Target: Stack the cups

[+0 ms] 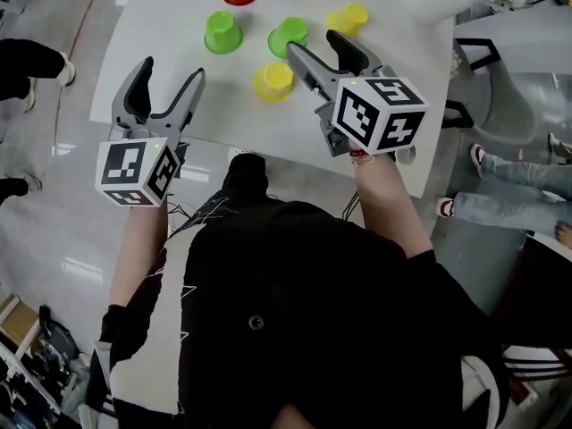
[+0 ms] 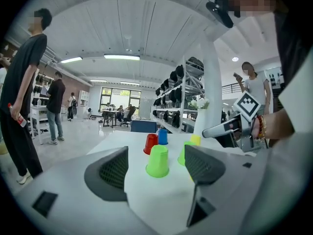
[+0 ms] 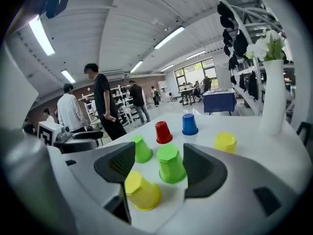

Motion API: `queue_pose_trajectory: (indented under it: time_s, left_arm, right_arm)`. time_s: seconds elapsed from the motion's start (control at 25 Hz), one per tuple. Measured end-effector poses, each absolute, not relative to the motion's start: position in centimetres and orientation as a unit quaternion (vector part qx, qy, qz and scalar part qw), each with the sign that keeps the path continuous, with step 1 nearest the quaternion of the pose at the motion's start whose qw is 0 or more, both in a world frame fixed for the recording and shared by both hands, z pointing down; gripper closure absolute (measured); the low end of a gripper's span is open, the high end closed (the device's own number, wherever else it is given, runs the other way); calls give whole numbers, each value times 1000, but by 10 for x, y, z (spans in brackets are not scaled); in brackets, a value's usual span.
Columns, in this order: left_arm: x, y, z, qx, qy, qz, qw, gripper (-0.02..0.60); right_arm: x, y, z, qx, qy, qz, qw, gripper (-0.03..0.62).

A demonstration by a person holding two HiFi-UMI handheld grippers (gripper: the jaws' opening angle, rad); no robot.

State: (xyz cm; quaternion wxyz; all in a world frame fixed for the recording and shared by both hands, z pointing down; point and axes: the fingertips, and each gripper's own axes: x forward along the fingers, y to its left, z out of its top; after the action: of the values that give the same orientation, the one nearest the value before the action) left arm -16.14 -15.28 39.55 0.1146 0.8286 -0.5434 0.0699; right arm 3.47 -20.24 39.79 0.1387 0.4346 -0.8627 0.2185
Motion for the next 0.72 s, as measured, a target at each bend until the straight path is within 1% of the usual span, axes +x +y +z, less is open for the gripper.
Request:
queue_pose_trajectory:
  time_s: [0.12,0.28,0.48,0.56,0.72]
  left_arm:
    - [-160,-158,396,831,-538,73,117,222]
    - [-157,-162,403,835,-529,85,124,222]
    - [-158,-164,407,837,-525,91,125,222]
    - [-161,-164,411,836,-525,94,129,222]
    - [-166,-167,414,834,-527,96,132,222]
  right_arm:
    - [32,-215,412,433,-858,227,159,284]
    - [24,-224,427,421,-853,261,163,284]
    - [19,-232,441,421,-851,244,197,290]
    - [18,-235,445,425,-850,235,206,300]
    - [19,-239,449,432,-846,230,212,356]
